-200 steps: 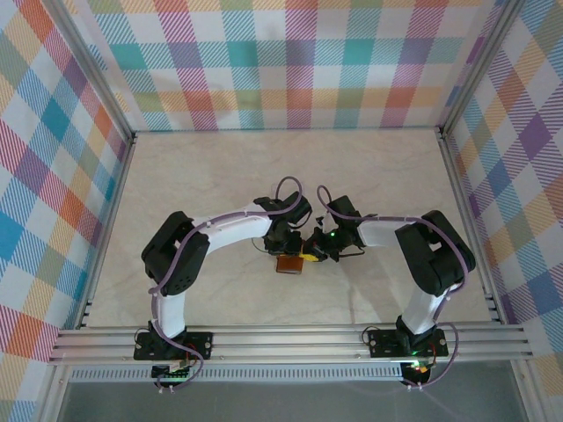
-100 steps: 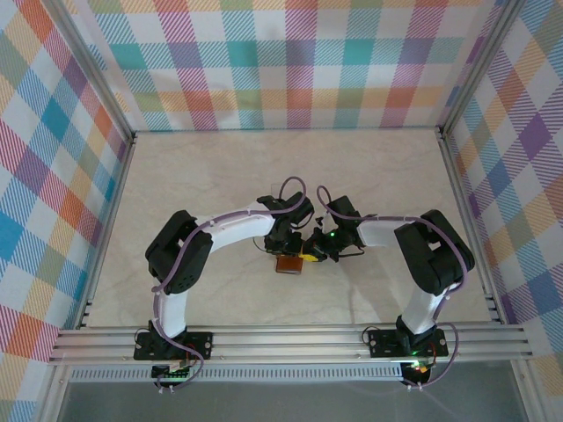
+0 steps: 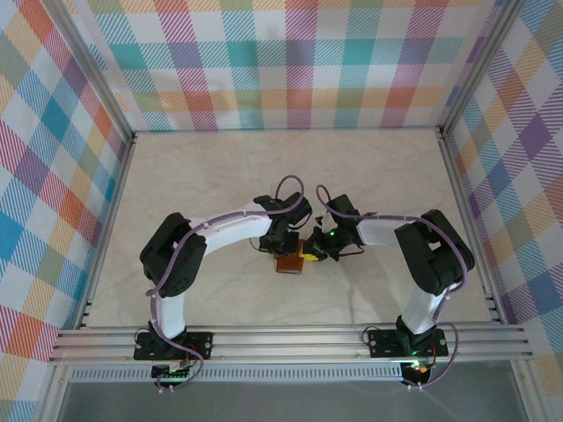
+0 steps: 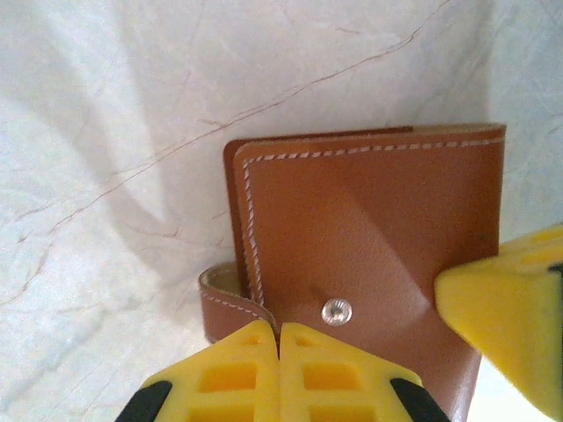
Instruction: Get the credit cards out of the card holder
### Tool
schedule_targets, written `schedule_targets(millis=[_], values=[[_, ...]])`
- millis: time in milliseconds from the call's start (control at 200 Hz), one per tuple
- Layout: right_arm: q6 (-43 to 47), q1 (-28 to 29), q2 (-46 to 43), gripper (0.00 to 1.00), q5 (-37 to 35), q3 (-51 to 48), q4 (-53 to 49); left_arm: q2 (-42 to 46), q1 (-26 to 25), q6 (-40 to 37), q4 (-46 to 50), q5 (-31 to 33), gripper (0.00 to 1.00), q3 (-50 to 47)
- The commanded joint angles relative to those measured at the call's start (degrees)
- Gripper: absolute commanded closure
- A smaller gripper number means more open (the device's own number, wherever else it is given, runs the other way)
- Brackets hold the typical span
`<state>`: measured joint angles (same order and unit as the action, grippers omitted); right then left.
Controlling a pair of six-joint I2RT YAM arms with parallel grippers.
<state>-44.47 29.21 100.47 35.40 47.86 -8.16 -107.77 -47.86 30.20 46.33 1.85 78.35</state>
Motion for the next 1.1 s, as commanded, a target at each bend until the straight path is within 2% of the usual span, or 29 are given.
schedule_targets(millis=[0,150,350,660,830,940,1095], values=[[3.39,-0.35,-0.28,1.00,-4.68,2.24,-7.81,4.63,1.60,0.30,0.11,-0.42,0.97,-3.01],[6.42,-0.30,-1.09,0.91,-7.79,5.38,-14.46,7.42,3.88,1.28,-4.49,-6.79,0.98,-7.37],[7.95,0.70,-2.03,0.67,-11.34,9.38,-21.37,9.33,5.99,2.52,-9.43,-12.43,0.98,-12.61],[7.28,7.55,-1.14,0.42,-24.36,19.76,-34.81,12.61,11.39,2.90,-20.07,-21.23,0.98,-22.84],[9.28,13.02,3.10,0.27,-29.60,28.05,-41.71,12.87,14.62,1.38,-25.17,-26.09,0.99,-26.56],[9.99,15.16,6.41,0.16,-31.97,32.26,-44.93,12.19,16.57,0.43,-26.49,-28.67,0.99,-27.36],[10.19,17.07,10.09,0.06,-35.18,36.14,-47.51,11.41,18.19,-0.46,-27.45,-31.08,0.99,-28.24]])
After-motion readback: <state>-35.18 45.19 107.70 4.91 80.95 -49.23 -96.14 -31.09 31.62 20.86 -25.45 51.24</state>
